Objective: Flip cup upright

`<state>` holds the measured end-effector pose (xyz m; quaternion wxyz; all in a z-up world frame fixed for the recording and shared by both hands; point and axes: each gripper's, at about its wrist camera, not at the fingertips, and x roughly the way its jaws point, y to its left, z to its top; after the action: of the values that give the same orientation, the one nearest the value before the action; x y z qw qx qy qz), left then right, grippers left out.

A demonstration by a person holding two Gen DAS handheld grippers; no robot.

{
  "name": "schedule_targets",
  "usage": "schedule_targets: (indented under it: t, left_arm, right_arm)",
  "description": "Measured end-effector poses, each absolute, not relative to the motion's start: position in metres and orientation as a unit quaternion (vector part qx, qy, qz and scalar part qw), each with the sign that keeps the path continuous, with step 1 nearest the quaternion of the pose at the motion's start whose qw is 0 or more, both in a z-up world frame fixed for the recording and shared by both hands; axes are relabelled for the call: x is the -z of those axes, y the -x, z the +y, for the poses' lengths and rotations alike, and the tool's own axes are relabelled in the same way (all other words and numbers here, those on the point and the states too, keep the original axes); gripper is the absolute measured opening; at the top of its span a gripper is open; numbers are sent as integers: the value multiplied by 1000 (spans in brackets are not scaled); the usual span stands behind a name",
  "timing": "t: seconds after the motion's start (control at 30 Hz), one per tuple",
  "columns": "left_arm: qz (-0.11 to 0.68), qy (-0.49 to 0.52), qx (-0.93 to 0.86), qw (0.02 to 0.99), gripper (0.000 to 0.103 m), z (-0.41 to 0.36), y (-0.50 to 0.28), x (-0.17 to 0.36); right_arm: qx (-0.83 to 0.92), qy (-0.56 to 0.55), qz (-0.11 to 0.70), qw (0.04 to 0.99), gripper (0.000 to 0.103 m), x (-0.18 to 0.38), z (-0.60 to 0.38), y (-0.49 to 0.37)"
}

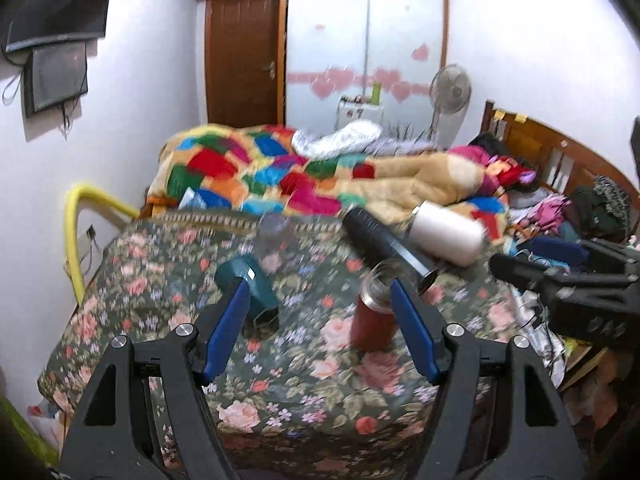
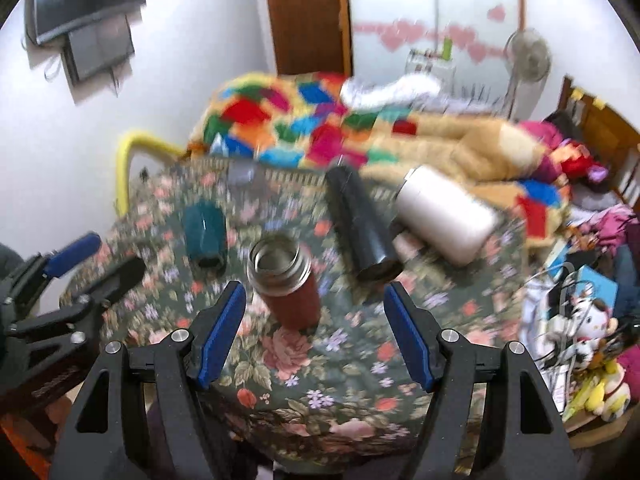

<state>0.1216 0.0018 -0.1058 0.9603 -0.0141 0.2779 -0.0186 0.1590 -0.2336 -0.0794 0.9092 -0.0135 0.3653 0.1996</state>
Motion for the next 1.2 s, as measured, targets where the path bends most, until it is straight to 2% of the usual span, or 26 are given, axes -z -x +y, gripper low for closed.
schedule_targets:
  t: [0.13, 0.37, 0.53, 0.67, 0.77, 1.2]
  left_arm:
    - [228, 9, 33, 973, 72, -10, -92, 70]
    - [119, 7, 36, 992, 82, -18, -26, 10]
    - [64, 7, 22, 998, 89, -18, 16, -13]
    - [50, 1, 3, 999, 97, -23, 34, -13]
    - [48, -4, -1, 999, 102, -26, 44, -9]
    - [57, 3, 1, 998, 103, -26, 50, -4]
  right_arm:
    - [-192, -8, 287, 938, 68, 33, -258, -123]
    - [-173, -29, 147, 974, 68, -27, -282, -55]
    - [-154, -38, 81, 984, 81, -38, -283, -20]
    - [-147, -43, 69, 986, 90, -36, -282, -10]
    - [-141, -54, 70, 986, 103, -30, -282, -6]
    - [-135, -44, 82, 986, 103, -24, -294, 12]
